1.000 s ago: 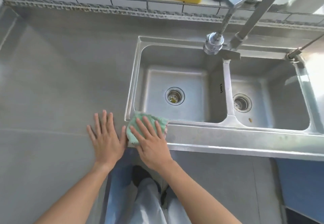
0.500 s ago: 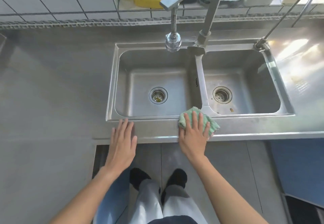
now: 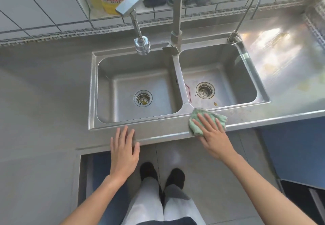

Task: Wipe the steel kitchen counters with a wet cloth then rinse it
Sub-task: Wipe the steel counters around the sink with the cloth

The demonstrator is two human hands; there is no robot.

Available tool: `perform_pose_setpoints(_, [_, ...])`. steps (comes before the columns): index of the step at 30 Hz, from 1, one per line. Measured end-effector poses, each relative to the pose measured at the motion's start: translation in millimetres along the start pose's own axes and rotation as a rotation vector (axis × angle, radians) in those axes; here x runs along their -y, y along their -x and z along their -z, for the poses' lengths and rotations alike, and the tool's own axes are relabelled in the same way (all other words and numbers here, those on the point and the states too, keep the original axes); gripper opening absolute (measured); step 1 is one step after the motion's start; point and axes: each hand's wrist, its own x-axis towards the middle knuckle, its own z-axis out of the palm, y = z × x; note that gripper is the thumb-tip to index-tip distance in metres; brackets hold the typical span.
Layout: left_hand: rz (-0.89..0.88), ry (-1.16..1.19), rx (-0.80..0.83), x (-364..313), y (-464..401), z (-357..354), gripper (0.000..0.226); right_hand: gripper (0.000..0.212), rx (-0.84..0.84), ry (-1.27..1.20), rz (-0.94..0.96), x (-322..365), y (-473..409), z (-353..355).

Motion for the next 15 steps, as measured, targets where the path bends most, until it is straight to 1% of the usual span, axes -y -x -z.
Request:
perform_pose_setpoints(1, [0.003,0.026,-0.025,-3.2,-3.1,1.5,0.049,0.061,-0.019,-0.022,-0.090,-7.5,-2.3,2.5])
perform_pose_setpoints(3, [-0.045,0.067,-0.053,-10.4,-12.1,2.8,0.040,0.059,-0.080,-0.070,-0.315,1.6,-14.8,0.9])
perform_pose_setpoints(5, [-0.118,0.094,-0.049,-19.7,-26.0,2.0,0.036,0.060,-0.135,-0.108,-0.518,35.4,-33.6,-4.6])
perform_pose_setpoints(6, [-0.141,0.104,-0.044,-25.4,-35.0,1.1,0.035,0.060,-0.135,-0.126,-0.548,57.1,-41.6,-7.8])
perform_pose_setpoints(7, [-0.150,0.110,-0.041,-31.7,-45.0,-0.4,0.034,0.060,-0.125,-0.130,-0.509,80.3,-47.6,-12.1])
perform_pose_setpoints(9, [-0.148,0.108,-0.039,-43.9,-66.5,-3.8,0.033,0.061,-0.104,-0.102,-0.299,123.0,-49.3,-26.0])
perform_pose_setpoints(11, [-0.127,0.119,-0.039,-52.5,-85.1,-8.6,0.032,0.066,-0.049,-0.062,-0.101,144.8,-40.0,-39.0])
perform_pose_setpoints(13, [-0.100,0.096,-0.047,-54.5,-96.8,-16.0,0.032,0.069,0.004,-0.072,0.011,135.8,-31.1,-40.8])
perform_pose_setpoints(15, [-0.099,0.020,-0.070,-52.3,-100.1,-24.3,0.034,0.070,0.038,-0.046,0.088,107.0,-23.0,-35.7])
